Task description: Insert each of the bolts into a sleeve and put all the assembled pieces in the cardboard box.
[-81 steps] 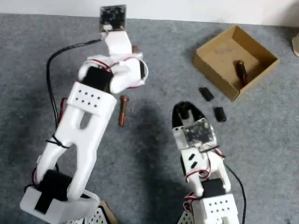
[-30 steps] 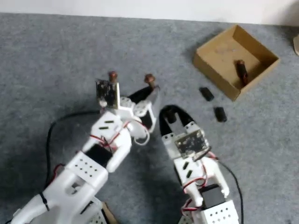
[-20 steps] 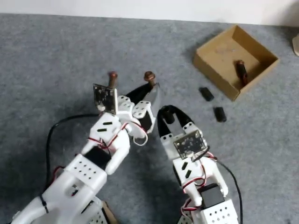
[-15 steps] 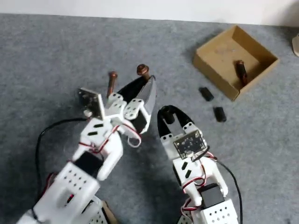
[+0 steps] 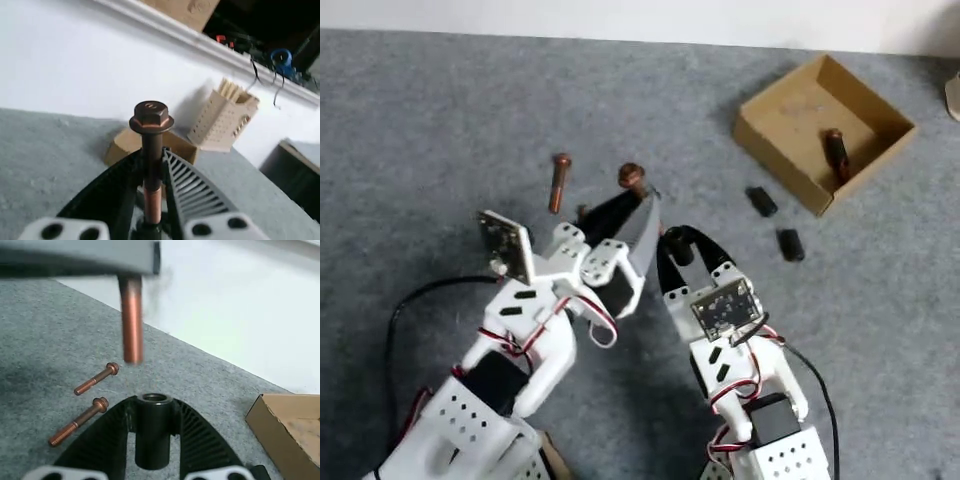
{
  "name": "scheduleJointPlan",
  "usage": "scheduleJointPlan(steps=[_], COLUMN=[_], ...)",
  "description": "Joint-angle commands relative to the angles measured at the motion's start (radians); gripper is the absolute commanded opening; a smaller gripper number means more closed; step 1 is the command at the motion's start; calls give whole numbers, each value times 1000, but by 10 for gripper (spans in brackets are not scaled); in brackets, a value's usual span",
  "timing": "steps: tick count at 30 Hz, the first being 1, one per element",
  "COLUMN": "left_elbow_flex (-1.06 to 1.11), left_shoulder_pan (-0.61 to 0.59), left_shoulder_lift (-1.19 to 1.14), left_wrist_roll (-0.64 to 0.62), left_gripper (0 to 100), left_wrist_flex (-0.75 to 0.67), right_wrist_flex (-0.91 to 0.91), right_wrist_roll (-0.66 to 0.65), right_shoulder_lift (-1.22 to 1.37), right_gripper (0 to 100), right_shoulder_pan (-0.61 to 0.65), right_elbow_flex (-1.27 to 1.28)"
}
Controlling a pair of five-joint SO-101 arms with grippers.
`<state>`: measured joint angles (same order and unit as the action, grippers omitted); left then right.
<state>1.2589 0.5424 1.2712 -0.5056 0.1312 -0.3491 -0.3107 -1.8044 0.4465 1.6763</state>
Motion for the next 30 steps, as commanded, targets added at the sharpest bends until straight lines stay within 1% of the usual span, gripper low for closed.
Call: scheduleJointPlan(steps=[1, 13, 21, 26, 30], left_elbow_flex=[2, 5, -81, -82, -110], left_shoulder_pan=[42, 38, 28, 27, -10], left_shoulder_lift=[27, 21, -196, -208, -208], left_wrist_roll=[-8, -9, -12, -12, -12], left_gripper=[4, 4, 4, 4, 4], left_wrist_flex=[-2, 3, 20, 18, 18], right_wrist_flex=[-2, -4, -4, -4, -4], right_wrist_roll=[-8, -6, -6, -6, -6], right_shoulder_lift=[-16, -22, -22, -22, -22], right_gripper=[4, 4, 4, 4, 4], right_shoulder_pan=[10, 8, 7, 7, 10], right_elbow_flex=[148, 148, 148, 148, 148])
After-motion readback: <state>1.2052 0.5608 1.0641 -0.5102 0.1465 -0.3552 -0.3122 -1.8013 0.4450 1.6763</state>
